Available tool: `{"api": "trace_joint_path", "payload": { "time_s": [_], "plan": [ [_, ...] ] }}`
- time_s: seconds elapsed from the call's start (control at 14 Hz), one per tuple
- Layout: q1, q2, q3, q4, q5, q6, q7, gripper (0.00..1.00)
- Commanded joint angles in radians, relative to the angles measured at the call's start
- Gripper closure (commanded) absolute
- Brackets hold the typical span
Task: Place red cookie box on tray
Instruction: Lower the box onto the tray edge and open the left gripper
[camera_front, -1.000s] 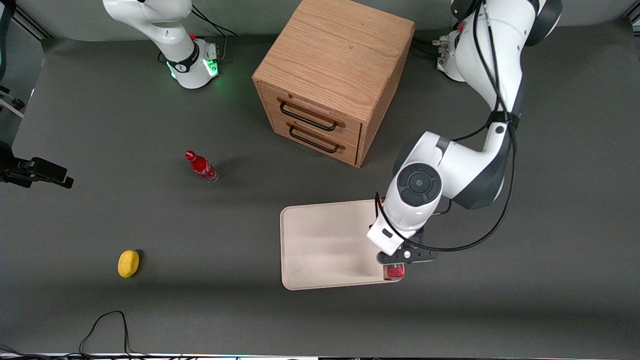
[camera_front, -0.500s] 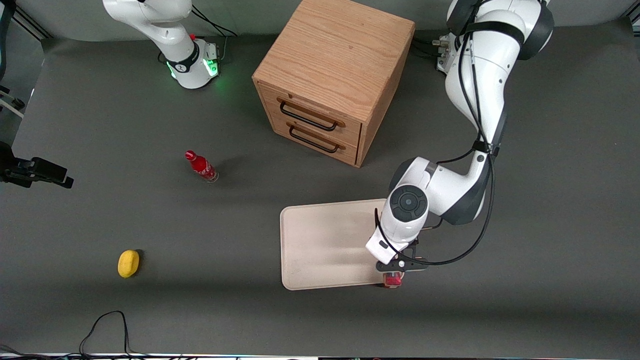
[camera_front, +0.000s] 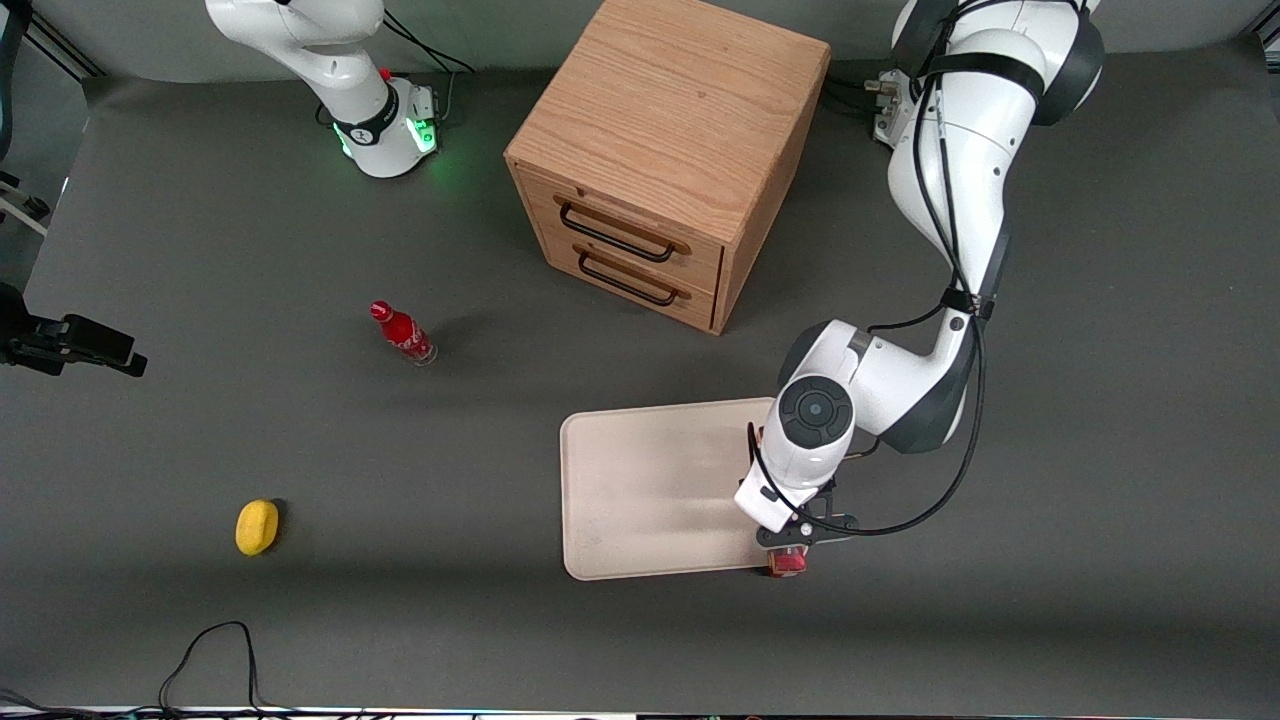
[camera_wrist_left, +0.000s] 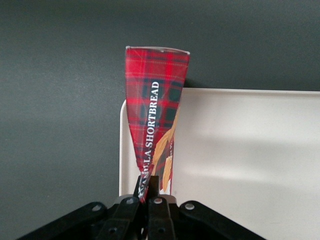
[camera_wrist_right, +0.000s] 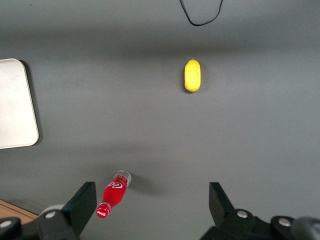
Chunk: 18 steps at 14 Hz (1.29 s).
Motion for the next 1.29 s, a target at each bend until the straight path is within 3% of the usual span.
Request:
{"api": "trace_joint_path", "payload": {
  "time_s": [0.0, 0.21, 0.57, 0.79, 1.21],
  "plan": [
    [-0.004, -0.009, 0.006, -0.012, 0.019, 0.005, -0.024, 0.00],
    [-0.004, -0.018, 0.006, -0.013, 0.020, -0.011, -0.062, 0.00],
    [0.002, -0.076, 0.005, -0.001, 0.003, -0.102, -0.287, 0.00],
    [0.007, -0.208, 0.002, -0.004, 0.002, -0.256, -0.419, 0.00],
    [0.010, -0.458, -0.003, -0.010, -0.029, -0.528, -0.409, 0.00]
  ]
}}
